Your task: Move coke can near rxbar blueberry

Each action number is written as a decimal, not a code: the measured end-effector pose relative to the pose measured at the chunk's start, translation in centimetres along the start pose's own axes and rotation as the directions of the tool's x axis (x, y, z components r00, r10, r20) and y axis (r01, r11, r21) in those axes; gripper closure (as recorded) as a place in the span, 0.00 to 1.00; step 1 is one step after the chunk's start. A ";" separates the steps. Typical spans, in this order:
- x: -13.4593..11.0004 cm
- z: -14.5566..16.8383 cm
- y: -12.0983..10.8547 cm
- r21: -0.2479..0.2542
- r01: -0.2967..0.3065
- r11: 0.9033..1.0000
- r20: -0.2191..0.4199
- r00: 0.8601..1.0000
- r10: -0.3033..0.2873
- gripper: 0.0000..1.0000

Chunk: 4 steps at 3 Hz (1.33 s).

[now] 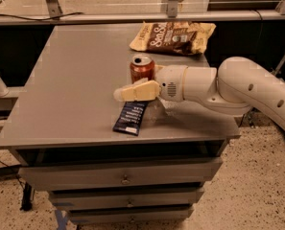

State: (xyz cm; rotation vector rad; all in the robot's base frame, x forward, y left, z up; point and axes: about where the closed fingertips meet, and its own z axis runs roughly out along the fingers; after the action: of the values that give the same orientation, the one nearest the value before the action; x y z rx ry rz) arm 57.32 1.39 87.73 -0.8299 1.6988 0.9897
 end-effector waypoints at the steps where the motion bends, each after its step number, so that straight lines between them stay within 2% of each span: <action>1: -0.8 -0.6 0.6 0.001 0.032 0.999 -0.018 0.999 -0.032 0.00; 2: -1.1 -3.9 -0.4 0.085 0.076 0.993 -0.066 0.995 -0.071 0.00; 3: -1.2 -8.5 -1.7 0.161 0.136 0.977 -0.104 0.987 -0.120 0.00; 4: -2.1 -13.2 -2.8 0.205 0.195 0.959 -0.088 0.980 -0.181 0.00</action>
Offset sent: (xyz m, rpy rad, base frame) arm -0.0123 -0.0916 0.0285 -0.2221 -0.0778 -0.1546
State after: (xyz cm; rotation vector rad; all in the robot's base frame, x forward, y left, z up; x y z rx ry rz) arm 55.18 -11.45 91.73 -0.8730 1.7125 0.6445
